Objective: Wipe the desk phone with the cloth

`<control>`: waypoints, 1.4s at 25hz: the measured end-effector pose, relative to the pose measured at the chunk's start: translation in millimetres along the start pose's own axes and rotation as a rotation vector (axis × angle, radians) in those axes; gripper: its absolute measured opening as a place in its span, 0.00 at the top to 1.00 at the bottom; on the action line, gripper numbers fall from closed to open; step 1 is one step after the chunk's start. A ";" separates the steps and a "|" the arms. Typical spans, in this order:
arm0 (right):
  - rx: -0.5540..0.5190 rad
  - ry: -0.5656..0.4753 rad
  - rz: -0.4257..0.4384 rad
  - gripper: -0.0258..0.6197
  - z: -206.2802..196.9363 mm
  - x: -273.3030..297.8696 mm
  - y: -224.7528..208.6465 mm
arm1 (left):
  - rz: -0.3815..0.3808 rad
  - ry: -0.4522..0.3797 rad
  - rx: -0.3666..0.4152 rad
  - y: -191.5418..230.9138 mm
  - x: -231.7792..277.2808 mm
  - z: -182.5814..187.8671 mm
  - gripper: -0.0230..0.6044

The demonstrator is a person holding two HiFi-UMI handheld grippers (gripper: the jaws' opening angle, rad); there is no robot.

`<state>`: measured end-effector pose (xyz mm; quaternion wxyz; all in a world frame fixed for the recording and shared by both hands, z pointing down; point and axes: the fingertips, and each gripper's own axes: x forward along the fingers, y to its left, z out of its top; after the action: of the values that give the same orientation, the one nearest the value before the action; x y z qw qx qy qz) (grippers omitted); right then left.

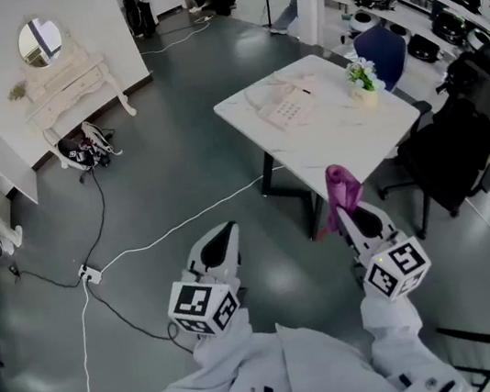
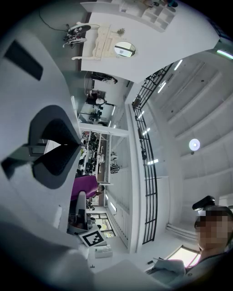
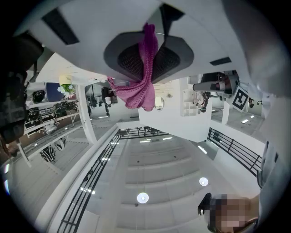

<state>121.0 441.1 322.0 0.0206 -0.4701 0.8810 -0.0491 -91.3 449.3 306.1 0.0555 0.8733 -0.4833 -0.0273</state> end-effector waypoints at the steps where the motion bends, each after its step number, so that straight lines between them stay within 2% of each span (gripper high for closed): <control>1: 0.000 -0.002 -0.003 0.90 1.0 1.1 -0.5 | 0.001 0.000 0.001 1.3 0.8 0.7 0.97; 21: 0.032 0.020 0.033 0.90 -19.3 12.6 -20.2 | 0.043 0.017 -0.008 -2.7 15.4 -18.2 0.97; 28: 0.054 0.041 0.023 0.90 -27.0 32.2 -28.7 | 0.061 0.054 -0.028 14.0 25.1 -28.5 0.97; 35: 0.077 0.060 -0.012 0.90 -36.1 78.8 -50.0 | 0.043 0.074 -0.046 52.8 68.3 -32.7 0.97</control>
<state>115.4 350.4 364.0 0.0117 -0.4727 0.8758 -0.0972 -96.1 365.9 345.4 0.0940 0.8617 -0.4987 -0.0046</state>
